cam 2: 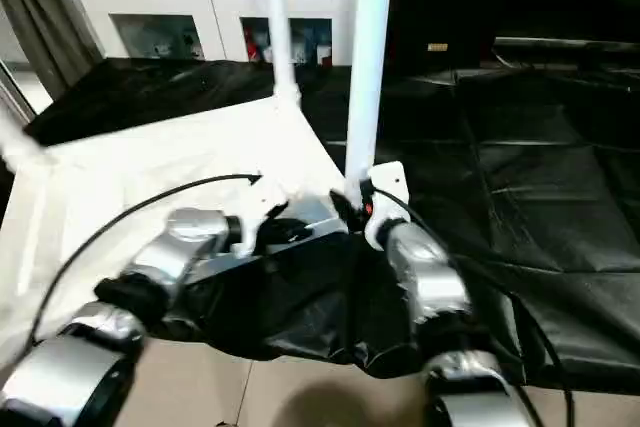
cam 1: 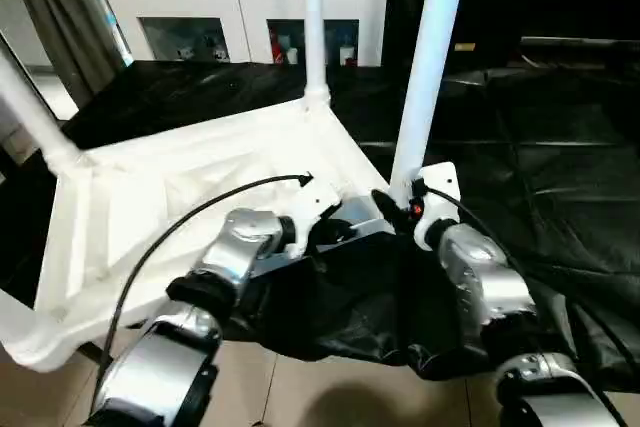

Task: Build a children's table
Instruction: Rotate leg to tighten

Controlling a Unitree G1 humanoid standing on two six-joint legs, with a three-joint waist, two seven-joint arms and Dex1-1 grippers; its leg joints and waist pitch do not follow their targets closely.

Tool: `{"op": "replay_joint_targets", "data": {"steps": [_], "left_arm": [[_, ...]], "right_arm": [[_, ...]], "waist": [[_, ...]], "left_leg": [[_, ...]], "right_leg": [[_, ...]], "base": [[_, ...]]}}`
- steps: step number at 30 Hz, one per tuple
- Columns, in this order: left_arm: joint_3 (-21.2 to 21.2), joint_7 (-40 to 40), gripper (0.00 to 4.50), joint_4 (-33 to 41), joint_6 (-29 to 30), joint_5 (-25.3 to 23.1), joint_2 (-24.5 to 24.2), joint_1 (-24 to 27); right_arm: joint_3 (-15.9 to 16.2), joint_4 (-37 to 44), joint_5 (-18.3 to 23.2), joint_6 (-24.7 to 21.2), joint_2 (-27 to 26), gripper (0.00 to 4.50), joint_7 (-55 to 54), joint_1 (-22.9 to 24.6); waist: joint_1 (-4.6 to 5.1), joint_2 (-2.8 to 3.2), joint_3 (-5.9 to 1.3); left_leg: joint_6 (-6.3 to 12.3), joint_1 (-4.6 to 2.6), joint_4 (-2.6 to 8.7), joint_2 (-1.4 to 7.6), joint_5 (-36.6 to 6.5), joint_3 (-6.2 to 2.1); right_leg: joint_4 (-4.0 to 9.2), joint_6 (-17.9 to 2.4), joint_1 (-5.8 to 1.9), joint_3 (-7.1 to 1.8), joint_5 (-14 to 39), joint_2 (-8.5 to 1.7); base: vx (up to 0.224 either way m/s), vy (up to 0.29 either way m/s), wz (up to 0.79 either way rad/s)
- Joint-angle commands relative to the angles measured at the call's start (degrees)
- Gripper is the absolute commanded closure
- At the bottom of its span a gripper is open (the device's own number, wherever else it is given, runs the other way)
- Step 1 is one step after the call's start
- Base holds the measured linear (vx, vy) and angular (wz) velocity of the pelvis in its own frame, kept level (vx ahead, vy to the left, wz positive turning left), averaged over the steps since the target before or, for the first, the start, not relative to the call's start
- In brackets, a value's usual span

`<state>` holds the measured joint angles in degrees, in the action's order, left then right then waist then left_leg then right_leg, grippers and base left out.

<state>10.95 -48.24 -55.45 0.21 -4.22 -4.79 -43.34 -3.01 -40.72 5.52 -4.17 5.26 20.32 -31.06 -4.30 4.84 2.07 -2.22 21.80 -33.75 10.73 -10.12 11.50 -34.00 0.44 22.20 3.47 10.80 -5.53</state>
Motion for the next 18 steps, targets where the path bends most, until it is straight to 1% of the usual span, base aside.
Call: {"op": "replay_joint_targets", "data": {"steps": [1, 3, 4, 5, 6, 7, 8, 9, 11, 12, 13, 14, 15, 16, 17, 18], "left_arm": [[-2.1, 3.6, 4.5, -0.1, -0.9, 2.8, 3.9, -1.6], [-1.7, 0.0, 4.5, 0.8, -0.9, 3.1, 3.2, -1.3], [-1.7, 0.0, 4.5, 0.8, -0.9, 3.1, 3.2, -1.3], [-1.1, -3.4, 4.5, 1.6, -1.0, 3.3, 2.3, -0.6], [-0.6, -5.7, 4.5, 2.2, -0.9, 3.4, 1.5, -0.1], [-0.2, -7.8, 4.5, 2.7, -1.0, 3.4, 0.7, 0.4], [0.1, -8.9, 4.5, 2.9, -1.1, 3.4, 0.3, 0.6], [0.7, -11.6, 4.5, 3.6, -1.0, 3.4, -1.0, 1.2], [1.4, -15.3, 4.5, 4.8, -1.0, 3.5, -2.9, 2.0], [1.7, -16.9, 4.5, 5.4, -0.9, 3.7, -3.8, 2.4], [1.8, -18.5, 4.5, 6.0, -0.7, 3.9, -4.6, 2.8], [2.0, -20.5, 4.5, 6.8, -0.5, 4.2, -5.5, 3.2], [2.1, -22.4, 4.5, 7.5, -0.3, 4.3, -6.4, 3.6], [2.2, -23.7, 4.5, 8.0, -0.2, 4.3, -7.2, 3.9], [2.2, -25.2, 4.5, 8.6, 0.1, 4.5, -8.0, 4.2], [2.2, -25.8, 4.5, 8.8, 0.2, 4.5, -8.3, 4.3]], "right_arm": [[3.9, -1.9, 1.4, -1.9, -4.5, 1.1, 5.5, 1.1], [5.4, -0.6, 0.5, -1.9, -2.8, 1.04, 8.1, 1.0], [5.4, -0.6, 0.5, -1.9, -2.8, 0.9, 8.1, 1.0], [6.3, 0.4, 0.1, -1.6, -1.3, 0.74, 10.9, 1.1], [6.9, 1.1, 0.1, -1.3, -0.3, 0.64, 13.1, 1.4], [7.5, 1.8, 0.2, -0.8, 0.8, 0.64, 15.4, 1.6], [7.8, 2.1, 0.2, -0.4, 1.4, 0.64, 16.6, 1.7], [8.3, 3.7, 0.9, -0.5, 3.2, 0.64, 20.4, 2.3], [8.7, 6.1, 1.8, -1.2, 5.9, 0.64, 25.6, 3.1], [8.8, 7.3, 2.4, -1.8, 7.3, 0.64, 28.0, 3.5], [8.7, 8.3, 2.9, -2.3, 8.4, 0.64, 30.0, 3.8], [8.8, 9.3, 3.5, -2.8, 9.8, 0.64, 32.2, 4.1], [8.8, 10.1, 4.0, -2.9, 11.1, 0.64, 34.5, 4.4], [8.9, 10.7, 4.2, -2.7, 12.3, 0.64, 36.3, 4.6], [9.2, 11.0, 4.2, -2.3, 13.5, 0.64, 38.0, 4.9], [9.3, 11.2, 4.2, -2.2, 13.9, 0.64, 38.6, 4.9]], "waist": [[0.37, -1.06, -2.73], [0.37, -1.14, -2.77], [0.35, -1.14, -2.81], [0.26, -1.28, -2.83], [0.26, -1.28, -2.83], [0.2, -1.25, -2.99], [0.17, -1.26, -3.05], [0.04, -1.48, -3.05], [-0.34, -1.35, -3.27], [-0.34, -1.35, -3.27], [-0.7, -1.41, -3.52], [-0.89, -1.42, -3.66], [-1.02, -1.33, -3.75], [-1.1, -1.33, -3.86], [-1.08, -1.04, -3.85], [-1.08, -1.04, -3.85]], "left_leg": [[0.54, -1.36, 4.97, 2.33, -19.8, -1.65], [0.88, -1.17, 4.95, 2.33, -19.3, -1.64], [1.09, -1.13, 4.91, 2.33, -18.7, -1.61], [1.37, -1.07, 4.88, 2.32, -18.2, -1.6], [1.37, -1.07, 4.88, 2.32, -18.2, -1.6], [2.13, -0.8, 4.74, 2.4, -16.6, -1.48], [2.69, -0.8, 4.55, 2.39, -15.6, -1.33], [3.01, -0.78, 4.51, 2.41, -15.2, -1.37], [4.51, -0.59, 4.15, 2.56, -12.7, -1.21], [4.51, -0.59, 4.15, 2.56, -12.7, -1.21], [5.7, -0.42, 3.81, 2.68, -9.7, -1.12], [6.28, -0.3, 3.67, 2.66, -8.4, -1.15], [6.53, -0.41, 3.54, 2.72, -7.9, -1.1], [6.98, -0.29, 3.4, 2.71, -7.0, -1.12], [7.4, -0.29, 3.33, 2.74, -6.7, -1.1], [7.4, -0.29, 3.33, 2.74, -6.7, -1.1]], "right_leg": [[5.34, -9.9, -1.24, -2.04, 21.4, -3.35], [5.2, -10.3, -1.41, -2.01, 20.3, -3.4], [5.15, -10.5, -1.45, -2.02, 19.6, -3.42], [5.11, -10.7, -1.57, -1.97, 19.4, -3.45], [5.11, -10.7, -1.57, -1.97, 19.4, -3.45], [4.8, -11.2, -1.8, -1.96, 17.0, -3.43], [4.68, -11.6, -1.71, -1.96, 15.6, -3.41], [4.64, -11.8, -1.87, -1.89, 15.2, -3.45], [4.21, -12.8, -2.04, -1.84, 12.5, -3.44], [4.21, -12.8, -2.04, -1.84, 12.5, -3.44], [3.69, -13.7, -2.08, -1.81, 8.5, -3.38], [3.35, -14.3, -2.19, -1.72, 6.6, -3.3], [3.22, -14.6, -2.05, -1.74, 5.6, -3.26], [2.86, -15.2, -2.06, -1.67, 3.5, -3.17], [2.72, -15.6, -1.85, -1.6, 2.2, -3.09], [2.72, -15.6, -1.85, -1.6, 2.2, -3.09]], "base": [[0.0, 0.0, 0.0], [0.0, 0.0, 0.0], [0.0, 0.0, 0.0], [0.0, 0.0, 0.0], [0.0, 0.0, 0.0], [0.0, 0.0, 0.0], [0.0, 0.0, 0.0], [0.0, 0.0, 0.0], [0.0, 0.0, 0.0], [0.0, 0.0, 0.0], [0.0, 0.0, 0.0], [0.0, 0.0, 0.0], [0.0, 0.0, 0.0], [0.0, 0.0, 0.0], [0.0, 0.0, 0.0], [0.0, 0.0, 0.0]]}}
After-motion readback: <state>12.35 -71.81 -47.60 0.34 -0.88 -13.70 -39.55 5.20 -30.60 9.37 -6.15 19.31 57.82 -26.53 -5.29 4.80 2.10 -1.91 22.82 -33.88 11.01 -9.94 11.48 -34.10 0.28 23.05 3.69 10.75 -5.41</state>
